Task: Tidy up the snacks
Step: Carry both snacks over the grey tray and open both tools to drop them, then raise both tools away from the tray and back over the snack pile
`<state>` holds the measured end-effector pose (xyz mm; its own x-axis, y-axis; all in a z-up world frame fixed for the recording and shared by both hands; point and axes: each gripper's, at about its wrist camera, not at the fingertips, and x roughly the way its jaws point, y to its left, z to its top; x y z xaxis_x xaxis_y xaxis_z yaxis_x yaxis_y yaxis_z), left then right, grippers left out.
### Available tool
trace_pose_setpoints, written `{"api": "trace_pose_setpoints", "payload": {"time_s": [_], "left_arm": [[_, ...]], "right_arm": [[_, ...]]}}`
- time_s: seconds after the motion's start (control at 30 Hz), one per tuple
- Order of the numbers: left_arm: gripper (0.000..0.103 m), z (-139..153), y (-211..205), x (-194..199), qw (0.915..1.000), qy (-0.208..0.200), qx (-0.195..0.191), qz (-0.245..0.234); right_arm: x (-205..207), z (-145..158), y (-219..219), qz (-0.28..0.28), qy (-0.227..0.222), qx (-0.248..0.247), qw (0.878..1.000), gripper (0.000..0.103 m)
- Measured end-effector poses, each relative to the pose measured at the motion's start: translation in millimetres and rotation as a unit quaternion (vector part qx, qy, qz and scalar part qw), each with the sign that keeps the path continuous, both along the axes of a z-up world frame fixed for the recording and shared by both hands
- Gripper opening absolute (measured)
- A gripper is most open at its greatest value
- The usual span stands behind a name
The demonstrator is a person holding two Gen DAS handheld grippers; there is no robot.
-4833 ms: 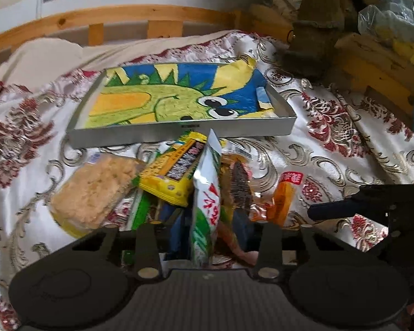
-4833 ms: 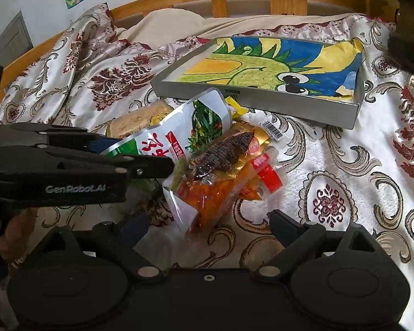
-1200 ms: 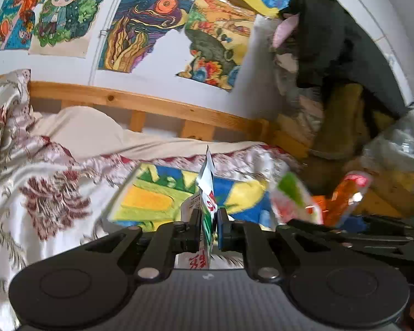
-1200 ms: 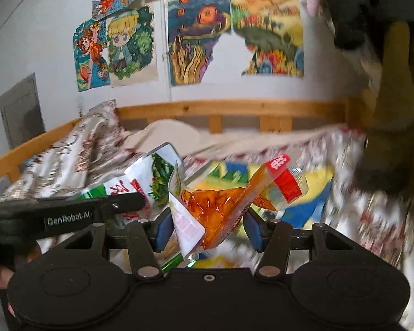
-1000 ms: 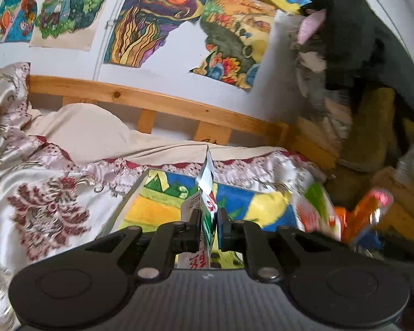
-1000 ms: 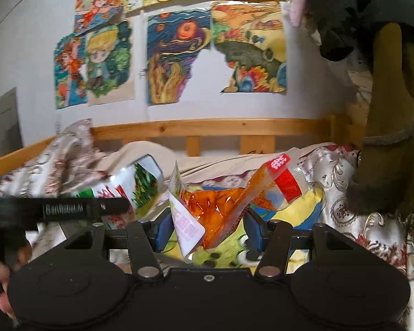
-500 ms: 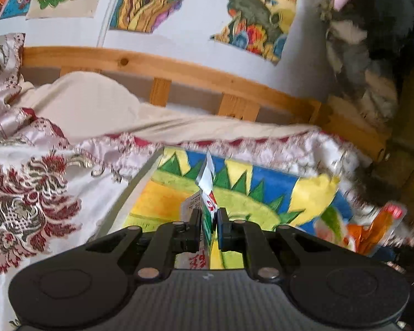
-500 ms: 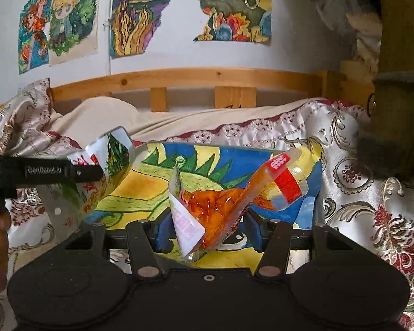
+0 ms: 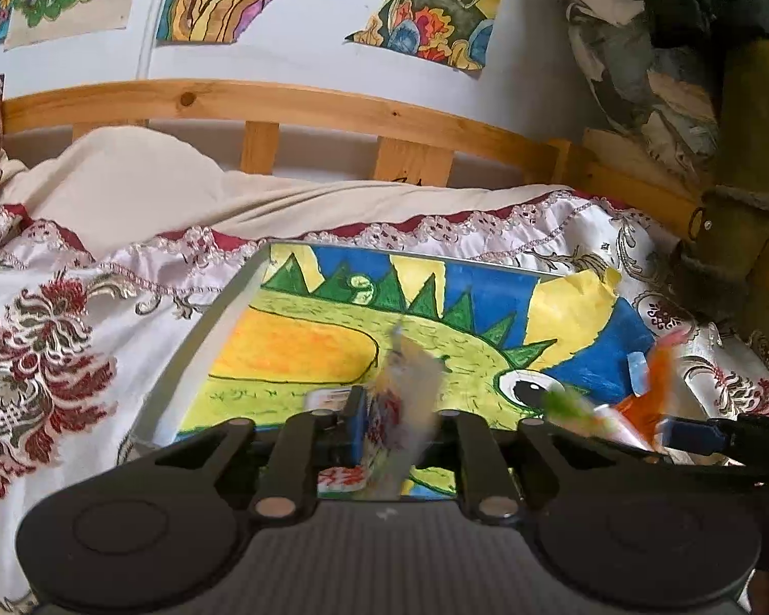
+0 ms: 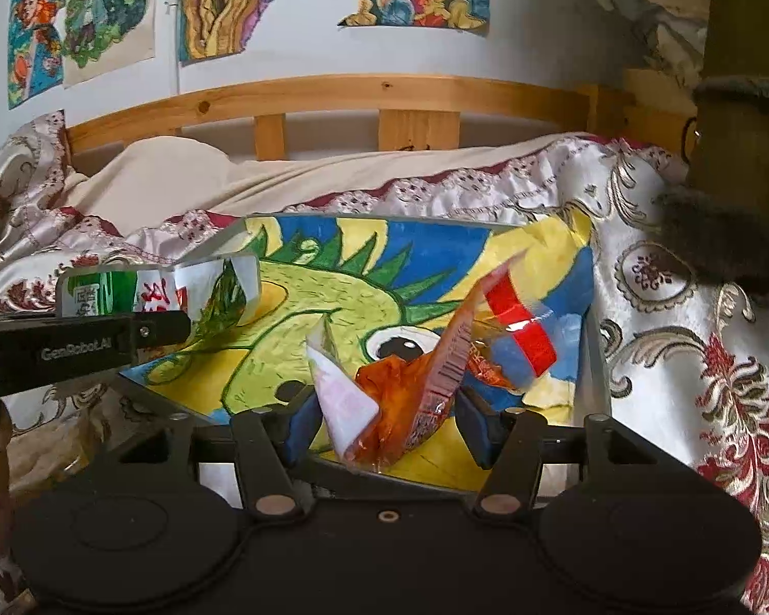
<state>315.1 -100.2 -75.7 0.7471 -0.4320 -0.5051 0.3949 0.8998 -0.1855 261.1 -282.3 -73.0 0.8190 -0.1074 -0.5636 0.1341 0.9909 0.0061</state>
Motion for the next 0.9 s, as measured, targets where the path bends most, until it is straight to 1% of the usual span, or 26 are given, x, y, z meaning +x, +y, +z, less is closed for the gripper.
{"api": "trace_pose_setpoints", "payload": {"time_s": [0.03, 0.07, 0.1, 0.17, 0.23, 0.27, 0.33, 0.37, 0.43, 0.53, 0.63, 0.73, 0.9], "left_arm": [[0.021, 0, -1, -1, 1.0000, 0.004, 0.001, 0.002], [0.021, 0, -1, -2, 1.0000, 0.007, 0.000, 0.003], [0.025, 1, -1, -3, 0.9999, 0.010, -0.002, 0.003], [0.033, 3, 1, -5, 0.9997, 0.019, -0.008, 0.009], [0.050, 11, 5, -9, 0.9995, 0.019, -0.016, 0.020], [0.053, 16, 7, -12, 0.9994, 0.014, -0.019, 0.025], [0.065, 26, 11, -19, 0.9993, 0.005, -0.018, 0.034], [0.068, 33, 13, -24, 0.9991, -0.004, -0.017, 0.039], [0.084, 47, 19, -34, 0.9983, -0.024, -0.019, 0.050], [0.094, 67, 26, -54, 0.9964, -0.060, -0.023, 0.055], [0.102, 86, 35, -78, 0.9937, -0.089, -0.021, 0.065], [0.102, 99, 44, -103, 0.9911, -0.107, -0.029, 0.073], [0.102, 111, 61, -142, 0.9883, -0.124, -0.035, 0.082]], "right_arm": [[-1, 0, -1, -0.005, -0.004, 0.005, 1.000, 0.067], [-1, 1, -3, -0.008, -0.006, 0.008, 1.000, 0.071], [-2, 3, -4, -0.011, -0.009, 0.011, 1.000, 0.076], [-5, 7, -4, -0.012, -0.017, 0.008, 1.000, 0.078], [-9, 11, -3, -0.016, -0.022, 0.005, 1.000, 0.083], [-11, 14, -3, -0.018, -0.025, 0.006, 1.000, 0.084], [-18, 19, -4, -0.024, -0.034, 0.008, 0.999, 0.088], [-22, 23, -4, -0.027, -0.039, 0.009, 0.999, 0.090], [-32, 31, -5, -0.032, -0.051, 0.009, 0.998, 0.097], [-50, 45, -5, -0.037, -0.077, 0.004, 0.996, 0.102], [-73, 60, -2, -0.034, -0.108, -0.013, 0.994, 0.102], [-97, 76, 3, -0.031, -0.143, -0.031, 0.989, 0.102], [-140, 99, 12, -0.027, -0.189, -0.034, 0.981, 0.102]]}}
